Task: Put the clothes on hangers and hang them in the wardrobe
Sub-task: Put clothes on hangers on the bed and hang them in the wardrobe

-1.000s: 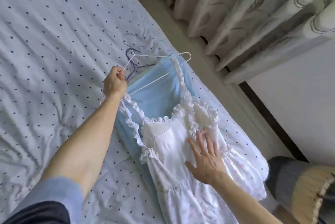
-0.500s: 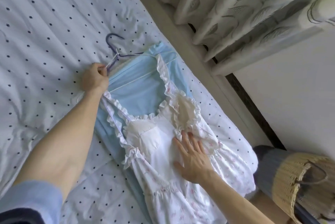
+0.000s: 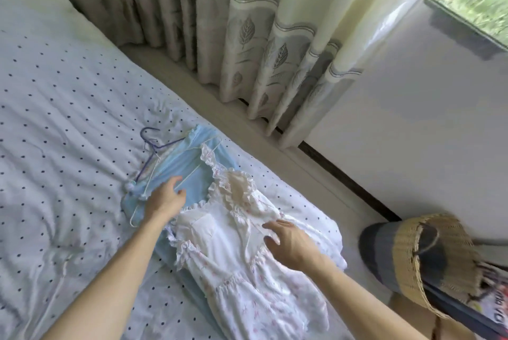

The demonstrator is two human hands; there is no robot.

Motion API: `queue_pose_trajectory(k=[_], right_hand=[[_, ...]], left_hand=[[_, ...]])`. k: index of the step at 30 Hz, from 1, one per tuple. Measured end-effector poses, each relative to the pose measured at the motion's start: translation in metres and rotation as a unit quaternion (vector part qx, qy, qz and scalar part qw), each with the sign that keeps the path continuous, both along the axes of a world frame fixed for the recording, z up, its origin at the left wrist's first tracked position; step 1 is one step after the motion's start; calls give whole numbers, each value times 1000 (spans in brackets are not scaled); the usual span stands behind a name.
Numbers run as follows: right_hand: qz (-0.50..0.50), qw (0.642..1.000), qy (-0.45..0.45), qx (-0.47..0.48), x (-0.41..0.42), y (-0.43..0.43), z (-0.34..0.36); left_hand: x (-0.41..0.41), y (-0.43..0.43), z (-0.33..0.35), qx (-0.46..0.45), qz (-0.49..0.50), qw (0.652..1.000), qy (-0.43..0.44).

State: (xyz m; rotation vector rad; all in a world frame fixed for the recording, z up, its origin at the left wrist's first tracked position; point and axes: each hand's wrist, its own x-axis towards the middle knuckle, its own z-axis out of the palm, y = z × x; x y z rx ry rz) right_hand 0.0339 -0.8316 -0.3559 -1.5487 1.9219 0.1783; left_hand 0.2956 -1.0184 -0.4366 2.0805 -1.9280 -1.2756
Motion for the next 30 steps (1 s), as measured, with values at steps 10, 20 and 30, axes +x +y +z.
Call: queue_pose_trajectory(k=[10,20,30], right_hand=[[-224,949,24,-220,-111,165,140],[-514,783,124,-328,-119,470,199],[-667,633,246,-308,-47,714,259]], left_hand=[[-188,175,165,-163,-405,899,42],[-357,377,259,-305,-669,674,68],[-422,659,325,-311,-796,465,230]])
